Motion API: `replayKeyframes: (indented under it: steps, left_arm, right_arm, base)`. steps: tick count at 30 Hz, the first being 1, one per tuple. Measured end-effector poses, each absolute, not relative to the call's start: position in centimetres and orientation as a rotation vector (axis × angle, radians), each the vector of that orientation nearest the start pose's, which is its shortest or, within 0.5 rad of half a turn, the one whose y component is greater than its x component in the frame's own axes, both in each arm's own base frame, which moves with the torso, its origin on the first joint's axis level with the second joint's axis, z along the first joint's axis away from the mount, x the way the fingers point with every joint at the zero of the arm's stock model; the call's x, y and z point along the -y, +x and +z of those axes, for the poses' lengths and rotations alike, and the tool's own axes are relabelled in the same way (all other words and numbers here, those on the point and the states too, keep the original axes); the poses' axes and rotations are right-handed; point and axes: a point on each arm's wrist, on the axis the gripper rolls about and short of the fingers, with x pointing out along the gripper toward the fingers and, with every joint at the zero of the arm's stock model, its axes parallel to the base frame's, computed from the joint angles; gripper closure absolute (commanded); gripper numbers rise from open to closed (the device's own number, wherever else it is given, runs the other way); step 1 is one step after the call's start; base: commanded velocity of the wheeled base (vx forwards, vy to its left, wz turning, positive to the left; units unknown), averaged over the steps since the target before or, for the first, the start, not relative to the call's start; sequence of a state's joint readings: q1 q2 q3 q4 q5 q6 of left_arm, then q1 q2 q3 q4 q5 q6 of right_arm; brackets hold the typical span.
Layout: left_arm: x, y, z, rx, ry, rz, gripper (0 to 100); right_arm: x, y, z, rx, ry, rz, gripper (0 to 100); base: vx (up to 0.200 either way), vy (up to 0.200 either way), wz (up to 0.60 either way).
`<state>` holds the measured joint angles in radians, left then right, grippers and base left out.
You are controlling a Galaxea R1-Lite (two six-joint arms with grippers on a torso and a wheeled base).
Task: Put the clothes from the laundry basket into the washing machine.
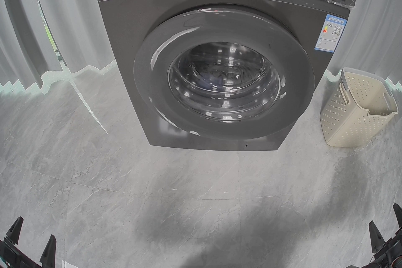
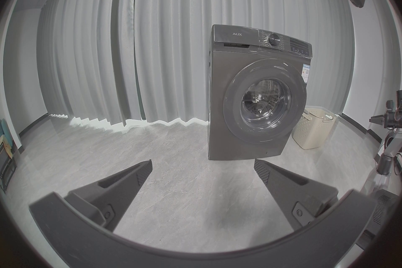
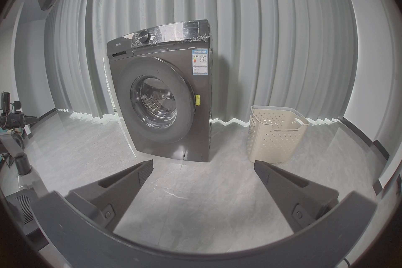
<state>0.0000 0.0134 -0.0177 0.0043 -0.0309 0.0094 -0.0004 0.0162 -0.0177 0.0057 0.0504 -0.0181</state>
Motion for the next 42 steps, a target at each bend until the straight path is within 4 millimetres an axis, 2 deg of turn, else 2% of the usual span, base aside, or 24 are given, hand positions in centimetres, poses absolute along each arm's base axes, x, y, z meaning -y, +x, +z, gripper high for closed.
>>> replayKeyframes:
  steps: [10, 16, 25, 42]
  left_arm:
    - [0.07, -2.31, 8.02, -0.001, 0.01, -0.03, 0]
    - [0.07, -2.3, 8.02, -0.001, 0.01, -0.029, 0]
    - [0.07, -2.3, 8.02, -0.002, 0.01, -0.028, 0]
    - [0.07, -2.3, 8.04, 0.0, 0.012, -0.03, 0]
  right_arm:
    - [-0.11, -2.29, 8.02, -0.004, -0.018, 0.05, 0]
    - [-0.11, -2.29, 8.0, -0.006, -0.019, 0.049, 0]
    - [-0.11, -2.29, 8.0, -0.006, -0.019, 0.048, 0]
    - [-0.13, -2.29, 8.02, -0.003, -0.032, 0.055, 0]
  base:
    - [0.2, 0.0, 0.0]
    - [0.0, 0.0, 0.0]
    - [0.0, -0.2, 0.0]
    - [0.0, 0.0, 0.0]
